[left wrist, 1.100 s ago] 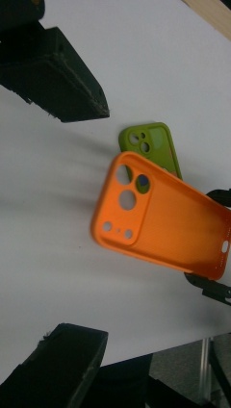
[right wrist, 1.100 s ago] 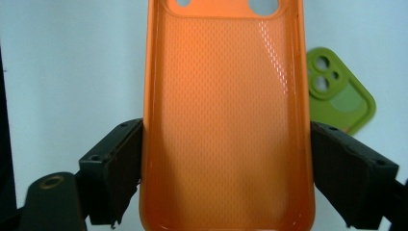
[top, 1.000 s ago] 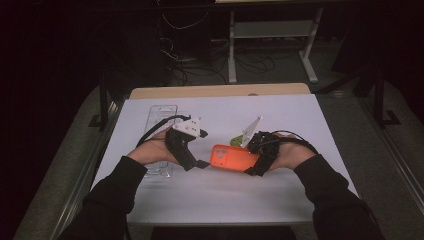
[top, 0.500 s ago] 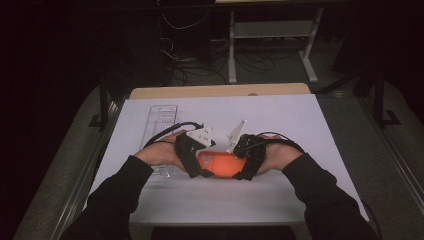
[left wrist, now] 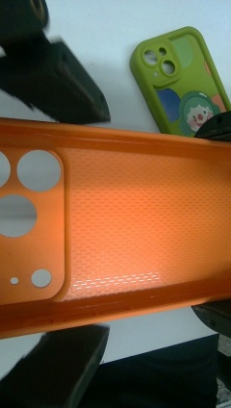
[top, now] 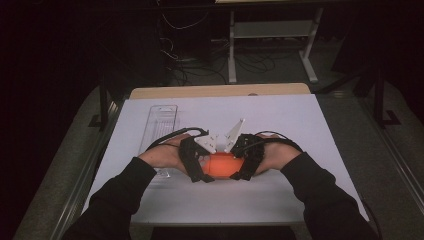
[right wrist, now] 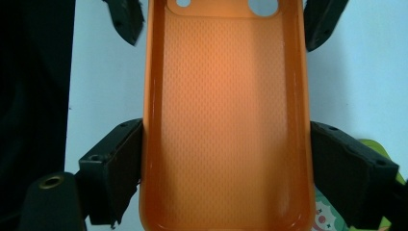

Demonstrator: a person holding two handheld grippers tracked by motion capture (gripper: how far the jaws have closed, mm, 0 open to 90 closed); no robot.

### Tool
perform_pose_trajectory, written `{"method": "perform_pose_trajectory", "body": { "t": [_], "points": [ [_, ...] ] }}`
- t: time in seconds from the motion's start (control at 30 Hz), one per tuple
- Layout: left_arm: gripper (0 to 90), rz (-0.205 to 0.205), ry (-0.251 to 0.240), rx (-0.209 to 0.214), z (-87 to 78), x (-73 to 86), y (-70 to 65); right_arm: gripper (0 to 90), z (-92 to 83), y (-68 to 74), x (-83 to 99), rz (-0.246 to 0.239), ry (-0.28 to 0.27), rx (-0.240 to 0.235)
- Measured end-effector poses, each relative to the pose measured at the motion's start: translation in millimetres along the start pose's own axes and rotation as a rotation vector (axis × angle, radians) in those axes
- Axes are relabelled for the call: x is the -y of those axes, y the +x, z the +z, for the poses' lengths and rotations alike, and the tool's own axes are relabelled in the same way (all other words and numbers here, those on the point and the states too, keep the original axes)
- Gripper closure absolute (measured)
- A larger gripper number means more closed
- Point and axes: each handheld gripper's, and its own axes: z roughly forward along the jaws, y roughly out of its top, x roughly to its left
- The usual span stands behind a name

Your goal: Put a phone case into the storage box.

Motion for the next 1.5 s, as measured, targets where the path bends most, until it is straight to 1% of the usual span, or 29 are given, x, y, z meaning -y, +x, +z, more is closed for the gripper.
{"method": "perform_pose_trajectory", "body": {
  "t": [0.07, 0.1, 0.3, 0.33, 0.37, 0.53, 0.67, 0.73, 0.8, 0.87, 0.9, 0.93, 0.97, 1.0, 1.03, 1.07, 1.1, 1.13, 1.17, 1.2, 1.23, 1.27, 1.3, 1.33, 1.37, 1.4, 1.43, 1.47, 1.5],
  "points": [
    [5.6, 0.001, 0.006, 0.002, 0.2, 0.0, 0.2, 15.0, -0.4, -0.3, 0.0, 0.0, -0.005, 0.0],
    [6.0, 0.017, 0.022, -0.002, -0.4, 0.0, 1.5, 15.0, -0.7, -0.3, 0.0, -0.001, -0.007, 0.001],
    [10.0, 0.007, 0.02, 0.007, -0.3, 0.5, 1.5, 15.0, -2.3, -0.3, -0.4, -0.003, -0.01, 0.0],
    [12.1, -0.005, 0.011, 0.012, 0.2, 0.7, 0.8, 15.0, -2.6, -0.5, -0.4, -0.005, -0.013, -0.001],
    [13.0, -0.005, 0.012, 0.013, 0.0, 0.9, 1.3, 15.0, -2.9, -0.4, -0.4, -0.003, -0.013, -0.002],
    [13.8, -0.007, 0.006, 0.017, -0.3, 1.1, 1.7, 15.0, -2.8, -0.4, -0.2, -0.002, -0.012, -0.002],
    [15.2, -0.008, 0.004, 0.013, -0.1, 0.8, 2.1, 14.8, -2.1, -1.6, 1.0, 0.007, -0.013, -0.009],
    [15.4, 0.01, 0.021, 0.007, -0.4, 0.3, 3.1, 14.7, -1.8, -1.8, 1.2, 0.006, -0.012, -0.011],
    [15.7, -0.004, 0.016, 0.008, 0.6, -0.1, 1.6, 14.5, -0.7, -1.2, 1.9, 0.012, -0.012, -0.017],
    [15.8, 0.0, 0.026, 0.002, 0.9, -0.7, 0.7, 14.1, 0.5, -0.7, 3.0, 0.007, -0.016, -0.01],
    [15.9, -0.017, 0.02, -0.009, 1.7, -1.3, -1.8, 12.3, 1.5, -0.4, 4.6, 0.02, -0.025, -0.02],
    [15.9, -0.017, 0.02, -0.009, 1.7, -1.3, -1.8, 11.6, 1.2, -0.7, 5.4, 0.026, -0.037, -0.019],
    [15.9, -0.012, 0.025, -0.017, 1.1, -1.7, -2.0, 11.6, 1.2, -0.7, 5.4, 0.026, -0.037, -0.019],
    [16.0, -0.019, 0.022, -0.023, 0.6, -2.1, -2.4, 8.6, -0.1, -1.9, 7.5, 0.043, -0.066, -0.017],
    [16.0, -0.04, 0.007, -0.034, 0.6, -2.5, -3.4, 7.5, -1.5, -2.5, 8.7, 0.057, -0.074, -0.013],
    [16.0, -0.052, 0.003, -0.041, 0.6, -3.1, -4.0, 7.5, -1.5, -2.5, 8.7, 0.057, -0.074, -0.013],
    [16.0, -0.059, -0.002, -0.049, 0.6, -3.7, -4.7, 5.7, -4.3, -3.2, 11.5, 0.084, -0.1, -0.013],
    [16.0, -0.071, -0.002, -0.055, 0.5, -4.4, -4.9, 5.1, -5.6, -3.7, 13.2, 0.092, -0.114, -0.002],
    [16.0, -0.077, 0.028, -0.079, 1.0, -5.0, -5.4, 4.3, -6.7, -4.4, 15.1, 0.1, -0.127, 0.006],
    [16.0, -0.093, 0.025, -0.086, 2.0, -4.3, -5.5, 3.6, -7.9, -4.8, 17.2, 0.108, -0.136, 0.015],
    [16.0, -0.093, 0.025, -0.086, 2.0, -4.3, -5.5, 3.6, -7.9, -4.8, 17.2, 0.108, -0.136, 0.015],
    [16.0, -0.102, 0.029, -0.091, 2.0, -3.4, -5.2, 3.1, -9.2, -5.2, 19.4, 0.118, -0.146, 0.024],
    [16.0, -0.134, 0.022, -0.096, 2.8, -1.9, -4.5, 2.5, -10.0, -5.6, 21.7, 0.129, -0.157, 0.027],
    [16.0, -0.143, 0.026, -0.099, 2.6, -1.1, -3.9, 2.4, -11.0, -5.9, 24.8, 0.144, -0.16, 0.037],
    [16.0, -0.192, 0.004, -0.106, 4.0, 1.4, -3.4, 1.8, -12.4, -5.7, 29.2, 0.174, -0.159, 0.047],
    [16.0, -0.192, 0.004, -0.106, 4.0, 1.4, -3.4, 1.8, -13.4, -5.4, 31.9, 0.195, -0.157, 0.051],
    [16.0, -0.209, 0.007, -0.109, 4.3, 2.3, -2.9, 1.8, -13.4, -5.4, 31.9, 0.195, -0.157, 0.051],
    [16.0, -0.225, 0.013, -0.117, 4.8, 3.2, -2.6, 1.8, -13.5, -7.6, 34.6, 0.181, -0.177, 0.067],
    [16.0, -0.246, 0.012, -0.123, 5.9, 4.1, -2.8, 1.8, -14.1, -8.4, 37.7, 0.19, -0.18, 0.07]
  ]
}}
